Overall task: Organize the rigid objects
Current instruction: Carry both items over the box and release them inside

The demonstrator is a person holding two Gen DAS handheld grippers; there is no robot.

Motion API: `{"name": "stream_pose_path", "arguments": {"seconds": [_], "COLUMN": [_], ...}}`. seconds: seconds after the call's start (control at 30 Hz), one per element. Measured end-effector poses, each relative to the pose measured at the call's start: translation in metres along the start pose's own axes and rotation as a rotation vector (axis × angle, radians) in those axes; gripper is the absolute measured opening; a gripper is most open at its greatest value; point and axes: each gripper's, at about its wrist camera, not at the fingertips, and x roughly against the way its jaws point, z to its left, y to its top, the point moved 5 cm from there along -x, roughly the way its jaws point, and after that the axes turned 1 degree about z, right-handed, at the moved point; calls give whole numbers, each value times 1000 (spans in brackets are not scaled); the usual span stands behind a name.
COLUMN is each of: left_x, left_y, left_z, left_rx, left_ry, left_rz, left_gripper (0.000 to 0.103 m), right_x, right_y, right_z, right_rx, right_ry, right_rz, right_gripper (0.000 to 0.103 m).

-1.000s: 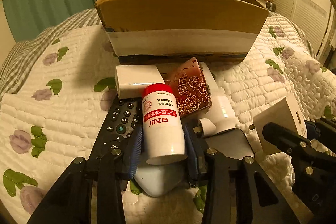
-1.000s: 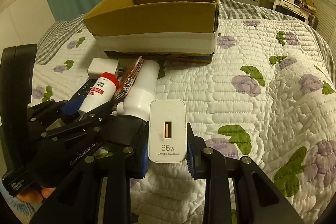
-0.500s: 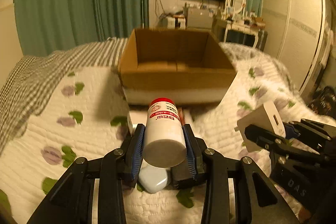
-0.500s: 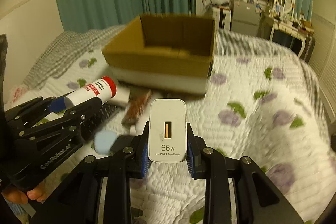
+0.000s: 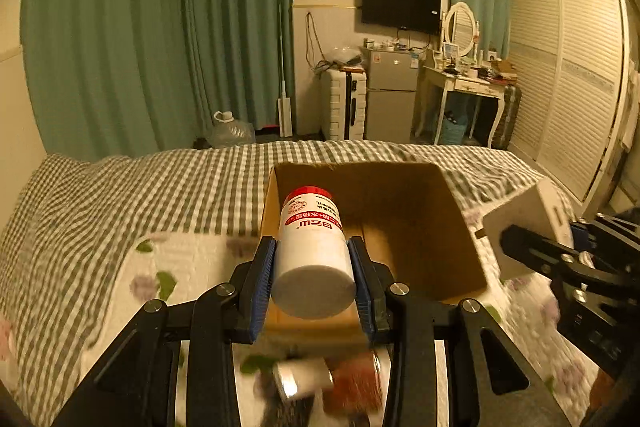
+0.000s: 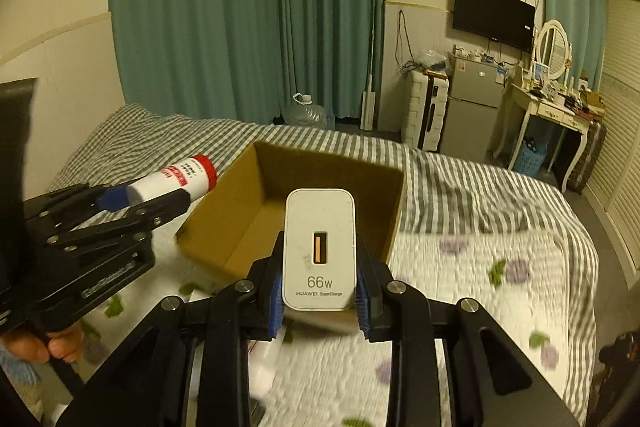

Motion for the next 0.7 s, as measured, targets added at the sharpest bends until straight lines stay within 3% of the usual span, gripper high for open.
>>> {"name": "stream_pose_path", "arguments": {"seconds": [0.2, 0.37, 0.43, 0.53, 0.7], "left_x": [-54, -83, -86, -84, -67], "left_y": [-4, -18, -20, -21, -25], "left_z": [0, 0, -2, -5, 5], "left_rx": [-3, 9, 6, -15, -13], "left_ry": [-22, -62, -59, -51, -4], "left_rz": [26, 55, 49, 62, 59], "left_gripper": [37, 37, 40, 54, 54], "right_x": [-49, -86, -88, -86, -94], "right_y": [7, -10, -14, -12, -6], "right_z": [-13, -21, -23, -23, -27], "right_rx": [-7, -33, -32, -32, -71], "right_ry": [-2, 16, 15, 9, 16], "right_rz": [21, 94, 102, 87, 77], "right_gripper": [27, 27, 27, 27, 27]}}
